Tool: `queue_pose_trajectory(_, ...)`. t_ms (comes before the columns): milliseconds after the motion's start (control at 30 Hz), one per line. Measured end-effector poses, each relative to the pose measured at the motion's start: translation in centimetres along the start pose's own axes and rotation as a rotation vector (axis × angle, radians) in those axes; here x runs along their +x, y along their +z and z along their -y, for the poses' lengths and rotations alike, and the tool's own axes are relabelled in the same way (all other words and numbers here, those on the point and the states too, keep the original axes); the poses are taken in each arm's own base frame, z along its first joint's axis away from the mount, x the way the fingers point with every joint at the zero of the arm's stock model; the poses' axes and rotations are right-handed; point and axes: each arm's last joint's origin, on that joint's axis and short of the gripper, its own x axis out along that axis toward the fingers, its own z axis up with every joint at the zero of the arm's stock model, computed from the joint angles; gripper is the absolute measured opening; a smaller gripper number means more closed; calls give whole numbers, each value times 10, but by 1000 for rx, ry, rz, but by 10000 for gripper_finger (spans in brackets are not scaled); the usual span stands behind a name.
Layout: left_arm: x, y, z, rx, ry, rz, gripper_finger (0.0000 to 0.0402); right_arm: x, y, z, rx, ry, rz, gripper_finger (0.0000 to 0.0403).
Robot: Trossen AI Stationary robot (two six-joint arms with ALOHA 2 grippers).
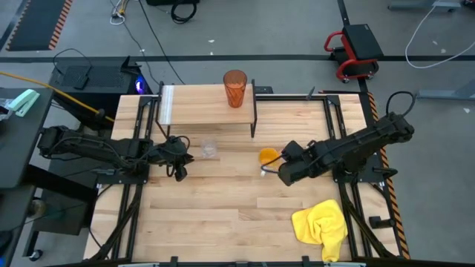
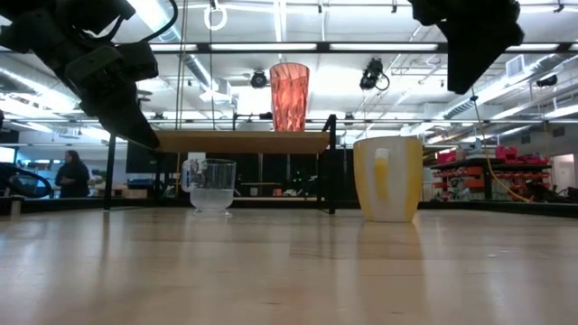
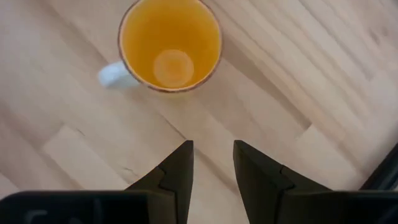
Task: Stack small to large cups/mugs on shelf
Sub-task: Put the yellow mug on the shelf
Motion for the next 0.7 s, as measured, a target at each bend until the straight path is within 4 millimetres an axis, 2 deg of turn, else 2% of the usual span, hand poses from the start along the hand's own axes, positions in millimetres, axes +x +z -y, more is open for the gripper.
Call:
queue_pose_trajectory(167, 0, 0, 0, 0, 0, -1, 75, -2, -7, -3, 85, 8, 4, 121)
queue_pose_trajectory(300, 0, 0, 0, 1, 1, -1, 70, -1, -12, 0, 80, 4, 17, 121)
queue_pose_trajectory(500, 0, 0, 0, 4, 0, -1, 73, 0, -21, 29, 150, 52, 108, 121)
queue_pose_trajectory(700, 0, 1, 0, 21, -4, 12, 77, 21, -22, 55, 282, 252, 197, 121)
